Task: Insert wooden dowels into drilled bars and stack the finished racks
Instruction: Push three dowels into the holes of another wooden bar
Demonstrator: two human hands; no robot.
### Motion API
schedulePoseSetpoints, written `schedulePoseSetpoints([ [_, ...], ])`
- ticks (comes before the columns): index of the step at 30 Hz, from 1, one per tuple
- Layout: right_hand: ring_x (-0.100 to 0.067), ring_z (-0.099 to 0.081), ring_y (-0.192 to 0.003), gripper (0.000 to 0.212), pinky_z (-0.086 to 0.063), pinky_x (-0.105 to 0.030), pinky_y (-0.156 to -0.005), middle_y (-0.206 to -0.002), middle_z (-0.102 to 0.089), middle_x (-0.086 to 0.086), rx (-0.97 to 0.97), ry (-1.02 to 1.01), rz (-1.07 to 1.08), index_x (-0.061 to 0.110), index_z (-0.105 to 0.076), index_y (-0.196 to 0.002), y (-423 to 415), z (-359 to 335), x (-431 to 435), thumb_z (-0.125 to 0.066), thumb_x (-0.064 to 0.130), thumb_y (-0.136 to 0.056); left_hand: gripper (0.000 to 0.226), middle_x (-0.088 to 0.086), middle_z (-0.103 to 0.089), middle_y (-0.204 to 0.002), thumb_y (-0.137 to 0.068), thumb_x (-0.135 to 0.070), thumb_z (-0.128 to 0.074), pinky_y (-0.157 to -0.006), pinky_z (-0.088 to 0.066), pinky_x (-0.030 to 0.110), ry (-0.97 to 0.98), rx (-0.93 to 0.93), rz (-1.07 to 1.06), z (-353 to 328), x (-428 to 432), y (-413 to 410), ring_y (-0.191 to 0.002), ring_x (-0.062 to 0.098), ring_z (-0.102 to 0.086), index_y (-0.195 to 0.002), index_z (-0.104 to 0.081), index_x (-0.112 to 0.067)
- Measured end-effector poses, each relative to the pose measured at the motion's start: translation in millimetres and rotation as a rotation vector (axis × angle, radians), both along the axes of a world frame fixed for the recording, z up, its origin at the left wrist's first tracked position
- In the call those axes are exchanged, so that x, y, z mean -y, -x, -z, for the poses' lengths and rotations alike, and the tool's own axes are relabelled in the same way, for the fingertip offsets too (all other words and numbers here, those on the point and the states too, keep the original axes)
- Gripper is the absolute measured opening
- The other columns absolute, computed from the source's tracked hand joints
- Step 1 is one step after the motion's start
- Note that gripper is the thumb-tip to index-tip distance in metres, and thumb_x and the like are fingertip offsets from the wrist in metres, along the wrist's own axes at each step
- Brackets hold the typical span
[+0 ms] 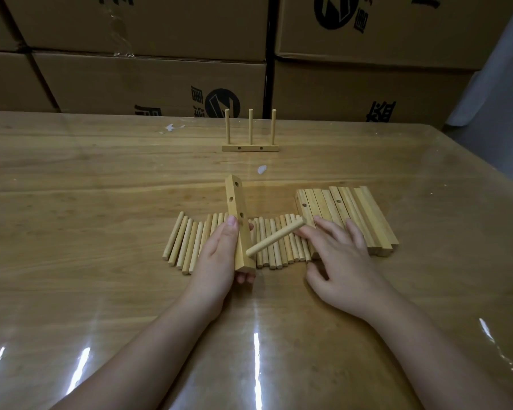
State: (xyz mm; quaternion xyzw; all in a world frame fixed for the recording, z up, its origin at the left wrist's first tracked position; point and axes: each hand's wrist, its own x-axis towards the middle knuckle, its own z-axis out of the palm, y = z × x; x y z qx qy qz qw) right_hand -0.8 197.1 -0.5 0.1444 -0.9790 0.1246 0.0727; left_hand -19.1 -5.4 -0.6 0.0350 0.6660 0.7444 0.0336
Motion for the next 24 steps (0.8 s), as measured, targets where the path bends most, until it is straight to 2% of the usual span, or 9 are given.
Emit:
schedulePoseSetpoints([
  [3, -0.007, -0.011, -0.141, 0.058, 0.005, -0.048, -0.116, -0.138, -0.045, 0.015, -0.042, -0.097, -0.01, 0.032, -0.018, -0.143, 1.3, 0.0, 0.0, -0.038, 0.037, -0.088, 0.051, -0.004, -0.058, -0.051, -0.08, -0.062, -0.039, -0.039, -0.041, 0.017, 0.0, 0.0, -0.001, 0.5, -0.3, 0.1, -0.041, 0.008, -0.053, -0.097, -0.063, -0.02],
  [6, -0.011, -0.019, -0.141, 0.058, 0.0, -0.052, -0.115, -0.136, -0.05, 0.011, -0.107, -0.175, -0.005, 0.027, -0.023, -0.143, 0.7, -0.8, 1.9, -0.041, 0.042, -0.09, 0.051, -0.003, -0.057, -0.05, -0.081, -0.061, -0.039, -0.039, -0.041, 0.017, -0.004, -0.002, 0.002, 0.5, -0.5, 0.3, -0.04, 0.009, -0.052, -0.097, -0.063, -0.02],
  [9, -0.014, -0.028, -0.138, 0.056, 0.002, -0.05, -0.115, -0.13, -0.055, 0.01, -0.127, -0.215, 0.019, 0.025, -0.03, -0.142, -1.7, -5.0, 4.7, -0.041, 0.045, -0.091, 0.052, -0.004, -0.057, -0.051, -0.081, -0.061, -0.038, -0.04, -0.041, 0.018, 0.001, 0.0, 0.01, 0.7, -0.2, 0.3, -0.041, 0.008, -0.053, -0.099, -0.063, -0.019],
  [11, -0.016, -0.038, -0.133, 0.053, -0.002, -0.05, -0.115, -0.122, -0.061, 0.009, -0.145, -0.233, 0.018, 0.022, -0.038, -0.138, -3.3, -8.5, 6.9, -0.047, 0.042, -0.09, 0.053, -0.004, -0.058, -0.051, -0.08, -0.062, -0.039, -0.039, -0.041, 0.017, 0.002, 0.001, 0.01, 0.9, -0.1, 0.3, -0.041, 0.008, -0.053, -0.1, -0.063, -0.019],
  [14, -0.02, -0.054, -0.118, 0.043, -0.017, -0.052, -0.112, -0.106, -0.069, 0.004, -0.207, -0.237, -0.003, 0.016, -0.056, -0.124, -5.8, -13.4, 10.5, -0.062, 0.032, -0.085, 0.052, -0.004, -0.058, -0.051, -0.079, -0.063, -0.04, -0.039, -0.04, 0.017, 0.001, 0.004, 0.007, 0.6, -0.3, -0.1, -0.041, 0.009, -0.054, -0.1, -0.064, -0.021],
  [18, -0.019, -0.064, -0.1, 0.028, -0.03, -0.055, -0.107, -0.087, -0.072, 0.004, -0.28, -0.191, 0.015, 0.013, -0.066, -0.106, -7.9, -17.4, 15.3, -0.063, 0.028, -0.082, 0.051, -0.004, -0.059, -0.052, -0.08, -0.061, -0.04, -0.038, -0.04, 0.017, -0.005, 0.006, 0.017, -0.8, -0.2, -0.6, -0.043, 0.009, -0.055, -0.099, -0.064, -0.02],
  [21, -0.017, -0.066, -0.093, 0.024, -0.03, -0.052, -0.107, -0.085, -0.072, 0.002, -0.303, -0.172, 0.023, 0.013, -0.067, -0.103, -6.7, -16.8, 16.3, -0.064, 0.024, -0.082, 0.052, -0.004, -0.058, -0.053, -0.081, -0.061, -0.039, -0.039, -0.04, 0.017, 0.002, 0.01, 0.023, -1.6, 0.0, -0.5, -0.044, 0.009, -0.055, -0.101, -0.063, -0.019],
  [24, -0.016, -0.065, -0.094, 0.028, -0.03, -0.051, -0.107, -0.09, -0.071, 0.004, -0.288, -0.177, 0.007, 0.015, -0.066, -0.106, -5.8, -14.5, 13.8, -0.069, 0.025, -0.079, 0.053, -0.003, -0.059, -0.053, -0.081, -0.06, -0.038, -0.039, -0.04, 0.017, 0.015, 0.006, 0.029, -1.8, 0.3, -0.9, -0.044, 0.009, -0.055, -0.102, -0.062, -0.018],
])
